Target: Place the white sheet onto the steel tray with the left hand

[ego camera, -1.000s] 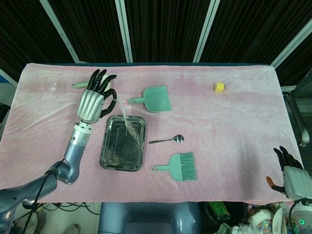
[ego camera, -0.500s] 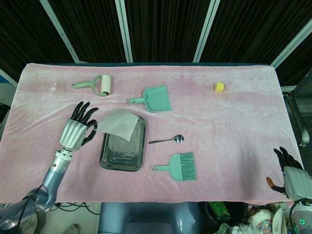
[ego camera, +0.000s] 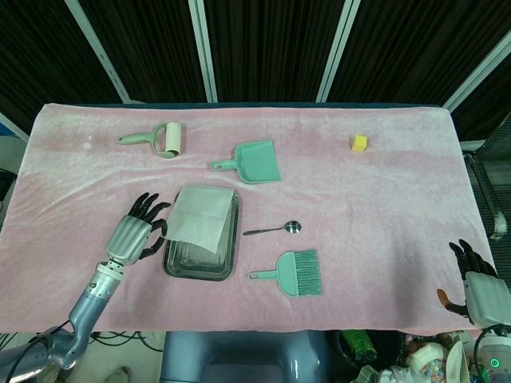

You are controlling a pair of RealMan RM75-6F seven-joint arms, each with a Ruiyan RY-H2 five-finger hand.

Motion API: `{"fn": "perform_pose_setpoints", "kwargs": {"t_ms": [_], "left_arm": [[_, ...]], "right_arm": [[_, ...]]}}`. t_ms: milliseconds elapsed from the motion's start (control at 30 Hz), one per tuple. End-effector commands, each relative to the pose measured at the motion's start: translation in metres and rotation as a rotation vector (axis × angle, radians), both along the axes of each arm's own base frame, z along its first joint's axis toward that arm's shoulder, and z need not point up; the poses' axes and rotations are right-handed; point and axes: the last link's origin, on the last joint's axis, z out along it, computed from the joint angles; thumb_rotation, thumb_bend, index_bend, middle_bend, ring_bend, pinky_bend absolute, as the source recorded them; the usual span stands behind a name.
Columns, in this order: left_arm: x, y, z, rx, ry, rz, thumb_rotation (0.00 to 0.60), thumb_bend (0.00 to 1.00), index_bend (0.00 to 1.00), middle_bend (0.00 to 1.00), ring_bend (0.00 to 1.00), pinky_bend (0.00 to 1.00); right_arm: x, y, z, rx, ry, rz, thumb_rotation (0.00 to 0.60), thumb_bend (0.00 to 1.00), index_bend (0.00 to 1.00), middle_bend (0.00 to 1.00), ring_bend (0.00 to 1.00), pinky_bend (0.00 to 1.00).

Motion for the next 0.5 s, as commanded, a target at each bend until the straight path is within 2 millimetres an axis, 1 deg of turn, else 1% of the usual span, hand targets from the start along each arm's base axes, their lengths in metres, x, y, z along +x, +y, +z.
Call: {"fn": "perform_pose_setpoints", "kwargs": {"t_ms": [33, 167, 300, 333, 367, 500], "left_arm": [[0.002, -0.009, -0.004, -0.023, 0.015, -0.031, 0.6, 0.44, 0.66, 0.18, 0.0, 0.01], [0.0, -0.021, -0.009, -0.054, 0.058, -0.051, 0.6, 0.44, 0.66, 0.18, 0.0, 0.01], [-0.006, -0.028, -0.016, -0.078, 0.131, -0.04, 0.6, 0.43, 0.65, 0.18, 0.0, 0.0], [-0.008, -0.03, -0.019, -0.09, 0.15, -0.029, 0.6, 0.43, 0.65, 0.18, 0.0, 0.0], [-0.01, -0.032, -0.026, -0.106, 0.159, 0.014, 0.6, 0.43, 0.65, 0.18, 0.0, 0.0], [-0.005, -0.035, -0.034, -0.146, 0.117, 0.098, 0.6, 0.43, 0.64, 0.18, 0.0, 0.0]], "right_arm": [[0.0, 0.0, 0.0, -0.001, -0.002, -0.002, 0.6, 0.24, 0.0, 0.01, 0.09, 0.15], [0.0, 0.0, 0.001, -0.004, -0.006, -0.003, 0.6, 0.24, 0.0, 0.01, 0.09, 0.15], [0.0, 0.0, 0.001, -0.003, -0.011, -0.005, 0.6, 0.24, 0.0, 0.01, 0.09, 0.15], [0.0, 0.0, 0.001, -0.002, -0.011, -0.005, 0.6, 0.24, 0.0, 0.01, 0.09, 0.15], [0.0, 0.0, 0.001, -0.002, -0.011, -0.004, 0.6, 0.24, 0.0, 0.01, 0.09, 0.15], [0.0, 0.0, 0.001, -0.003, -0.011, -0.006, 0.6, 0.24, 0.0, 0.01, 0.09, 0.15]]}}
